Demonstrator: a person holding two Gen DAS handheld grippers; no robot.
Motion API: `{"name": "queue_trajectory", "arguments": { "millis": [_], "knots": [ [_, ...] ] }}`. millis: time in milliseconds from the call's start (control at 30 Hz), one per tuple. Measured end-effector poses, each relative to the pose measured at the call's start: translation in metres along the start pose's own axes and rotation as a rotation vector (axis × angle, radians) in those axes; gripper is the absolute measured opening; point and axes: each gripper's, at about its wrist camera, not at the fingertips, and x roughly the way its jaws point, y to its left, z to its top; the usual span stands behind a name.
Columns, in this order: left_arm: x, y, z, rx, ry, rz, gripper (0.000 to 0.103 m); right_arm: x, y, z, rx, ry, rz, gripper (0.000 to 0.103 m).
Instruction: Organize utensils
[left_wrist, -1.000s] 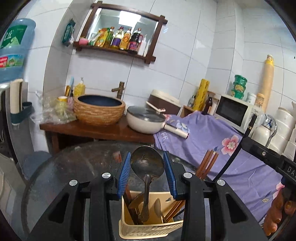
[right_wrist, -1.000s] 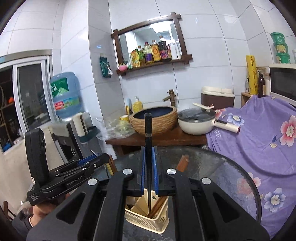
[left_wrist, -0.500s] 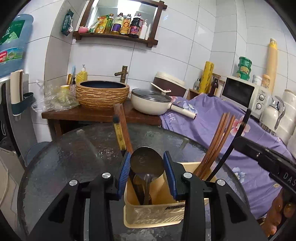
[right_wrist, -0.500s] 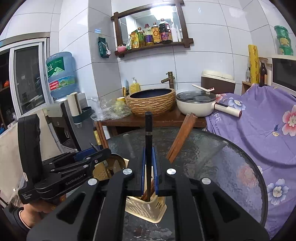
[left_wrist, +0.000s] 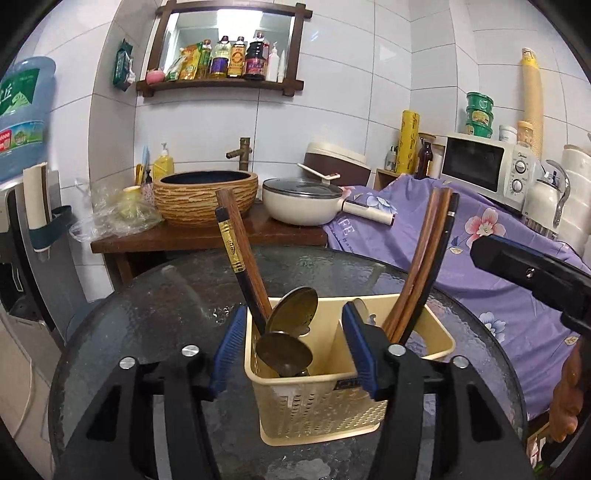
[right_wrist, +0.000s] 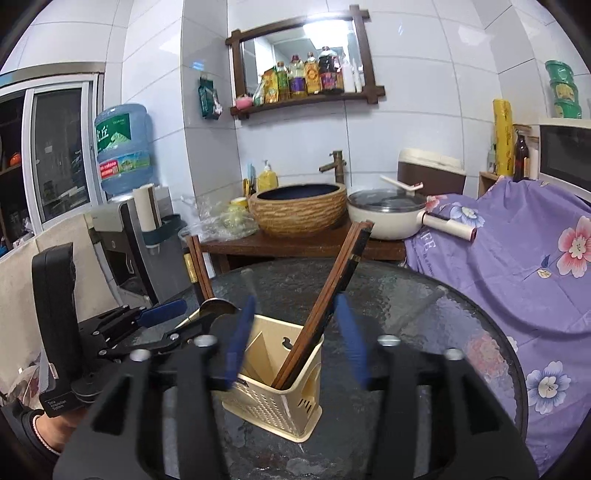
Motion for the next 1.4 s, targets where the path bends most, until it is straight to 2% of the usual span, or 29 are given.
{"name": "queue_trajectory", "arguments": {
  "millis": [67,167,233,267,300,333,400,467,633,767,900,1033,1133,1267,1400],
  "knots": [
    [-0.005,-0.001,-0.002,0.000,-0.005,-0.006,0.058,-0.006,0.001,-0.001,-0.009,-0.009,0.002,0.051],
    [-0.014,-0.003,-0.009,0.016,-0.006,-0.007,0.062,-0.017,0.000,-0.005,0.006,-0.018,0.016,0.062],
    [-0.021,-0.005,-0.013,0.022,-0.015,0.001,0.070,-0.028,0.000,-0.011,0.005,-0.029,0.006,0.064],
    [-0.028,-0.003,-0.019,0.019,-0.024,0.007,0.072,-0.032,0.000,-0.014,-0.002,-0.032,-0.002,0.073],
    [-0.033,-0.003,-0.023,0.012,-0.030,0.013,0.079,-0.036,0.001,-0.017,-0.012,-0.036,-0.012,0.085],
    [-0.038,-0.001,-0.027,0.005,-0.035,0.017,0.086,-0.041,0.002,-0.022,-0.028,-0.042,-0.027,0.088],
    [-0.051,0.001,-0.041,-0.010,-0.054,0.013,0.093,-0.049,0.005,-0.035,-0.071,-0.040,-0.060,0.092],
    [-0.066,0.002,-0.060,-0.012,-0.065,0.024,0.096,-0.054,0.008,-0.050,-0.096,-0.026,-0.067,0.095],
    [-0.091,-0.003,-0.103,0.012,-0.043,0.070,0.096,-0.065,0.014,-0.104,-0.091,0.037,-0.061,0.096],
    [-0.115,-0.008,-0.137,0.015,-0.045,0.079,0.096,-0.084,0.018,-0.147,-0.059,0.054,-0.045,0.097],
    [-0.137,-0.005,-0.162,-0.069,-0.020,0.064,0.096,-0.110,0.018,-0.179,-0.013,0.054,-0.037,0.097],
    [-0.161,-0.007,-0.180,-0.093,-0.037,0.103,0.096,-0.138,0.016,-0.198,0.040,0.035,-0.018,0.097],
    [-0.172,-0.008,-0.187,-0.109,-0.042,0.097,0.096,-0.160,0.017,-0.206,0.062,0.015,0.004,0.097],
    [-0.186,-0.016,-0.192,-0.102,-0.049,0.092,0.096,-0.182,0.026,-0.215,0.033,-0.017,0.007,0.097],
    [-0.203,-0.033,-0.197,-0.045,-0.089,0.121,0.096,-0.202,0.038,-0.219,-0.013,-0.060,-0.003,0.097]
  ]
}}
